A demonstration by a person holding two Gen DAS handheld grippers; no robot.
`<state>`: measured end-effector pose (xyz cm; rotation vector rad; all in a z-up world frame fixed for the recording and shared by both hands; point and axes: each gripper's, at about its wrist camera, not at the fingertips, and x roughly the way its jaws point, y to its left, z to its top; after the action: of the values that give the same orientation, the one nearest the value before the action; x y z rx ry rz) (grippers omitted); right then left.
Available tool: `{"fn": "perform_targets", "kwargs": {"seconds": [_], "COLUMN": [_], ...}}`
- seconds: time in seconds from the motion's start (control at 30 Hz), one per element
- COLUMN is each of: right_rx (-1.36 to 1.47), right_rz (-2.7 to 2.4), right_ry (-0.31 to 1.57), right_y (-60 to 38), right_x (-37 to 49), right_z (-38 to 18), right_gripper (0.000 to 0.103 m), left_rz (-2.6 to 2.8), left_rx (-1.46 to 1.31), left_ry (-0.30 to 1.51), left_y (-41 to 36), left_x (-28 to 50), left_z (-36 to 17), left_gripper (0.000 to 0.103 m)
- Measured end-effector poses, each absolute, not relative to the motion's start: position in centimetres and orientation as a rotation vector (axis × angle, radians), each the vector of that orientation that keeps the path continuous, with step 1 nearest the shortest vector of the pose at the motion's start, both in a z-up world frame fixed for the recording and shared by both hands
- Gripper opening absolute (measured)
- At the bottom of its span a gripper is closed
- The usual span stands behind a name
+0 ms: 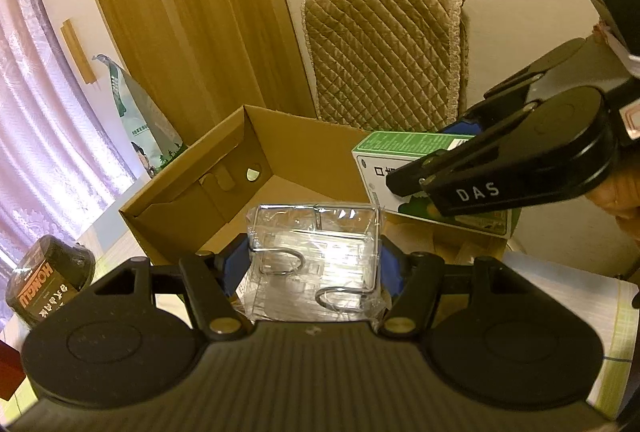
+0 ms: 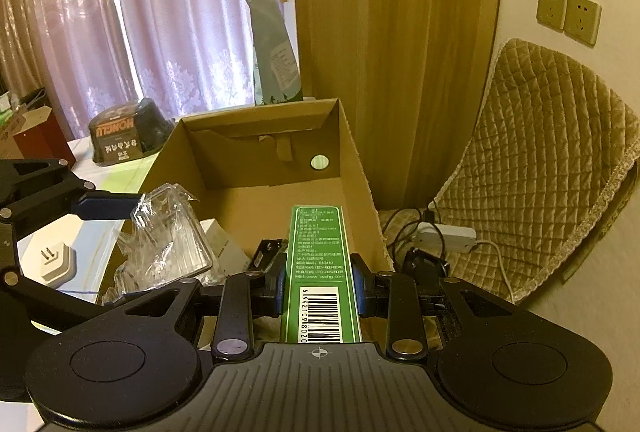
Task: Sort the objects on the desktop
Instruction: 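Open both tools to drop the holder and green box into the cardboard box, then move both tools back over the remote and plug adapter on the table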
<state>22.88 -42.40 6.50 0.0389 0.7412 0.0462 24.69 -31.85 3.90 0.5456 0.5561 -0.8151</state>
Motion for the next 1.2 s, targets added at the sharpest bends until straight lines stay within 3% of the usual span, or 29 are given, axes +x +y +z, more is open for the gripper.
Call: {"fn": "perform_targets", "kwargs": {"seconds": [0.2, 0.63, 0.67, 0.7, 0.73, 1.2], "right_rx": [0.041, 0.026, 0.025, 0.024, 0.030, 0.081], "right_rz": [0.041, 0.075, 0.075, 0.075, 0.071, 0.195], "right_ry": [0.742, 0.672, 0.670, 0.667, 0.655, 0.546], "right_y": [-42.5, -41.6, -41.5, -41.5, -41.5, -36.2], "right_x": [23.2, 24.0, 24.0, 23.9, 23.8, 17.7], "right_z": [6.4, 7.0, 7.0, 7.0, 7.2, 10.2], "right_gripper": [0.030, 0.030, 0.036, 0.071, 0.084, 0.085], "left_rz": [-0.828, -0.757, -0.750, -0.742, -0.734, -0.504], "left_rx": [0.560, 0.500, 0.496, 0.487, 0.479, 0.369], "left_ry": [0.536, 0.523, 0.524, 0.525, 0.527, 0.642], "left_y": [-31.8, -27.8, -27.4, -26.9, -26.4, -12.5], "left_x": [24.4, 23.9, 23.8, 23.7, 23.5, 17.5], "left_z": [3.9, 5.2, 5.2, 5.2, 5.3, 3.1], "left_gripper": [0.073, 0.075, 0.075, 0.076, 0.076, 0.081]}}
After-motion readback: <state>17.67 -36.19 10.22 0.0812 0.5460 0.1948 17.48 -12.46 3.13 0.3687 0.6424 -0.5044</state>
